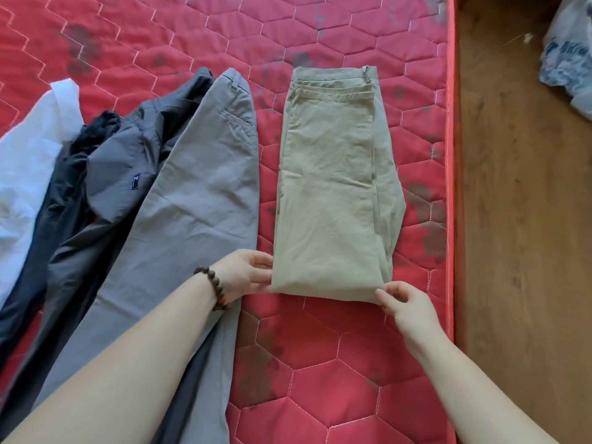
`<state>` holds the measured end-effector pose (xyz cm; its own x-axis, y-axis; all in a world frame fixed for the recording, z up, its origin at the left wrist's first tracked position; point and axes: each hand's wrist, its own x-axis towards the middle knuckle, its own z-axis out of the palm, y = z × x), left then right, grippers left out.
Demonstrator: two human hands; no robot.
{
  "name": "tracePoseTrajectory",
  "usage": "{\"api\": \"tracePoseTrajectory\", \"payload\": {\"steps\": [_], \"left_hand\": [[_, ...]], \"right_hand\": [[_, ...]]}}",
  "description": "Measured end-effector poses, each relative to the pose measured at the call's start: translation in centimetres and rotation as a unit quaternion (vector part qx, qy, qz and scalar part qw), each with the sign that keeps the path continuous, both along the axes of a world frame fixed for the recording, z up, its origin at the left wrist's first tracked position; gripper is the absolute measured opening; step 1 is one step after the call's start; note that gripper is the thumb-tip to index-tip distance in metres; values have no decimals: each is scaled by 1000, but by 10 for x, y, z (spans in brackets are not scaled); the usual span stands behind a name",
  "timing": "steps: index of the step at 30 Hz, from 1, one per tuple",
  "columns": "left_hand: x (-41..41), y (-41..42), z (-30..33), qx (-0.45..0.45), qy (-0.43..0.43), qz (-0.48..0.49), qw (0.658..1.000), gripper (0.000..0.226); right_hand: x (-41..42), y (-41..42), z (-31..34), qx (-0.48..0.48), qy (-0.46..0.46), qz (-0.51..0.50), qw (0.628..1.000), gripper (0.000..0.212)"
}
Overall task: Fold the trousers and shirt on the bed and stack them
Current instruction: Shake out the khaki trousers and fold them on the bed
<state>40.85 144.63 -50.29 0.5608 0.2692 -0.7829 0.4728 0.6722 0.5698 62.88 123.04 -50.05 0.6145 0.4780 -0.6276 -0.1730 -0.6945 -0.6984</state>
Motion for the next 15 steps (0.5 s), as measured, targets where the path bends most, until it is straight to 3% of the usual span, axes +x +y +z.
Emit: {"api": "tracePoseTrajectory", "payload": {"steps": [3,6,11,15], "left_hand": [[6,-7,2,135,4,-101,986,19],[11,-10,3,227,44,-91,969,26],[3,-19,-2,237,82,-18,968,10],[0,-29,-6,234,92,45,967,11]], "right_hand": [[0,-1,4,8,-4,13,1000,6],[3,-1,8,5,-35,41,999,7],[11,1,12,-20,-108,76,991,9],[8,1,7,-37,-126,65,989,12]]}}
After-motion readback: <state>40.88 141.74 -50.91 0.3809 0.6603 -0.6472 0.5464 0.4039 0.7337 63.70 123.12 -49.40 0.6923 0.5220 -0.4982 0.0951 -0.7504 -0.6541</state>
